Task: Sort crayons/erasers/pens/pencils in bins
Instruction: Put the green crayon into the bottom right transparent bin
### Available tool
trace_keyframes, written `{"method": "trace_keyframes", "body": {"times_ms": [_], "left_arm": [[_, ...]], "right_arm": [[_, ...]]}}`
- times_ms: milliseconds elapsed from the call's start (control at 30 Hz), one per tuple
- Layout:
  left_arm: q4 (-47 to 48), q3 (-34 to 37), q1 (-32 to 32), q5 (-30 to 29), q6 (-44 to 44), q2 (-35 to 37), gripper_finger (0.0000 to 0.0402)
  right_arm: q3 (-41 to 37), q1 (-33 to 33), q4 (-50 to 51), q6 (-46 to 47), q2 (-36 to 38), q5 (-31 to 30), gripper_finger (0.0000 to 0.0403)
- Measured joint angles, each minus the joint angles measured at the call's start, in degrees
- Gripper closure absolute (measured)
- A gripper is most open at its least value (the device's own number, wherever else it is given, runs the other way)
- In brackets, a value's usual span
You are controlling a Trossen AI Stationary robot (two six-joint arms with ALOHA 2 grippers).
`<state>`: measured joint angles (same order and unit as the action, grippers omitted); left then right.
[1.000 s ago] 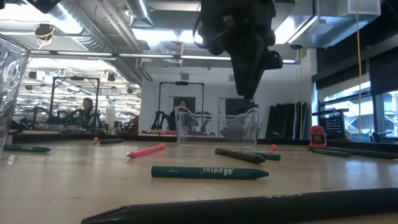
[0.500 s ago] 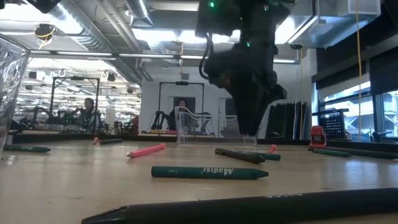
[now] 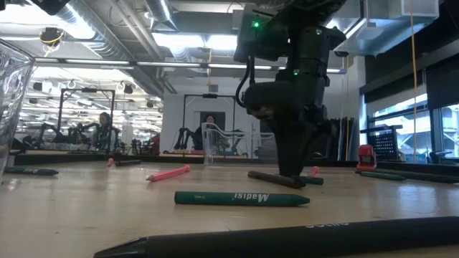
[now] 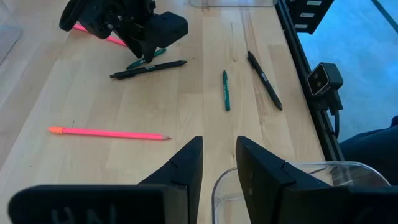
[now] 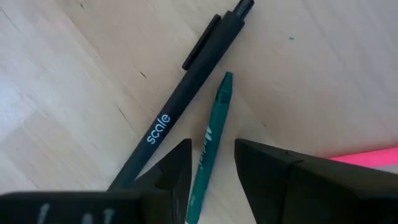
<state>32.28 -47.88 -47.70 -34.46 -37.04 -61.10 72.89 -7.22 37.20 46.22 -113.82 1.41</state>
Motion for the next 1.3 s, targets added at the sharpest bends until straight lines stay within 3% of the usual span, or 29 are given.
{"method": "trace_keyframes", "body": {"times_ms": [400,867,1300], "left_arm": [[0.0,0.0,0.0,0.0,0.0,0.0,0.0313],[0.0,0.0,0.0,0.0,0.0,0.0,0.0313],[0.0,0.0,0.0,0.0,0.1,0.0,0.0313]], "right_arm": [[-0.8,0.0,0.5,0.2,-0.2,-1.6,0.0286],[-0.9,-0.1,1.5,1.5,-0.3,-4.1,0.0382],[-1.0,-0.1,1.4,1.4,-0.3,-4.1,0.037]]}}
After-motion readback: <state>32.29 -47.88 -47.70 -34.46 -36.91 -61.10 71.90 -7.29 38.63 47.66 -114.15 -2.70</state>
